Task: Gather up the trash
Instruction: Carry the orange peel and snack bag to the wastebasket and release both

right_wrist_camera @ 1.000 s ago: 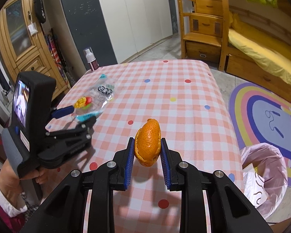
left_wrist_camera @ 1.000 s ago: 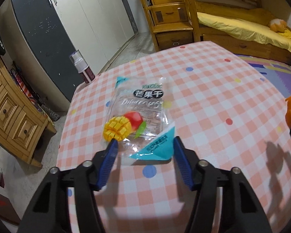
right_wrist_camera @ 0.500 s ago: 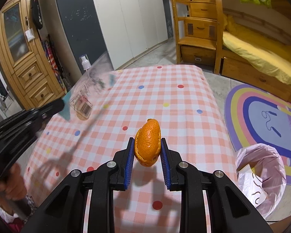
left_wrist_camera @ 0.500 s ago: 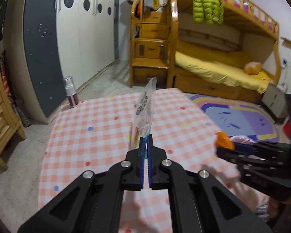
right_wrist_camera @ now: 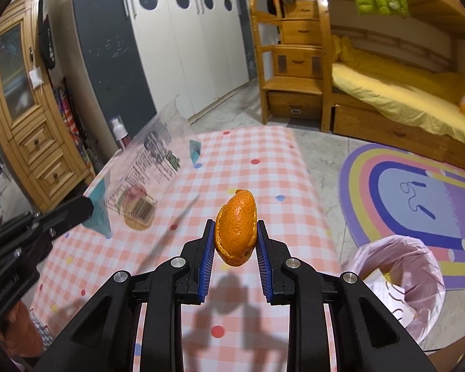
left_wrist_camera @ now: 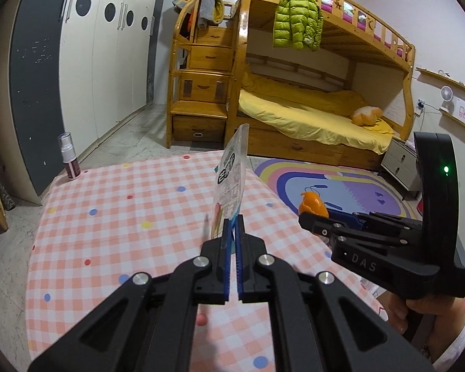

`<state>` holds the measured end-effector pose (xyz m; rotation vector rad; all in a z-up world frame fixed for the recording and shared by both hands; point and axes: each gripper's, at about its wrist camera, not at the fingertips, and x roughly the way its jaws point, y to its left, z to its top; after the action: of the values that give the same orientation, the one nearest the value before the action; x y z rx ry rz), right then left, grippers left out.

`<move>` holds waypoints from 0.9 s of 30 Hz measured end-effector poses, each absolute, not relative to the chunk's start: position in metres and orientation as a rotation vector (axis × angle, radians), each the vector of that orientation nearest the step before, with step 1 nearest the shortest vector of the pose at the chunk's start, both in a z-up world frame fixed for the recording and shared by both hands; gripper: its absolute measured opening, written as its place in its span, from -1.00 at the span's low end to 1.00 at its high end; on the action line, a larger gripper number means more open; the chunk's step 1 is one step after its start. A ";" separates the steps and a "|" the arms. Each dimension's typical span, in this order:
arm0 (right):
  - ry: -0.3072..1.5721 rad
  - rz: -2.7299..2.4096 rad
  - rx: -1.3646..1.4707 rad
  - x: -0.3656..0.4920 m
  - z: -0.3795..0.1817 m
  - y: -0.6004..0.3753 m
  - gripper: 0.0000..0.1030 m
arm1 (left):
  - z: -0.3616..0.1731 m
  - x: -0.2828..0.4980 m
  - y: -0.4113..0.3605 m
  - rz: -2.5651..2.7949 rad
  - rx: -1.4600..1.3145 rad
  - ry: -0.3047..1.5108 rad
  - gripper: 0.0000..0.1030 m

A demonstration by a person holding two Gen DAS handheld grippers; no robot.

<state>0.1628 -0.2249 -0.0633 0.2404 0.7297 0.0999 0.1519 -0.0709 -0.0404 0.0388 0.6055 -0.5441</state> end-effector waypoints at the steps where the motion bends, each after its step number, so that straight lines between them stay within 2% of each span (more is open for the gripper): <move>1: 0.725 0.094 0.247 0.161 -0.062 -0.230 -0.49 | -0.040 0.151 -0.075 -0.557 0.038 0.604 -0.99; 11: 0.712 -0.059 0.268 0.125 -0.065 -0.300 -0.49 | -0.040 0.139 -0.132 -0.723 0.041 0.609 -0.99; 27: 0.805 -0.323 0.322 0.051 -0.128 -0.400 -0.48 | -0.085 0.121 -0.261 -0.988 0.116 0.734 -0.99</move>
<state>0.0511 -0.4003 -0.1284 0.3221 0.8046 -0.3231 0.1214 -0.2615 -0.0851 0.1164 0.7335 -0.9880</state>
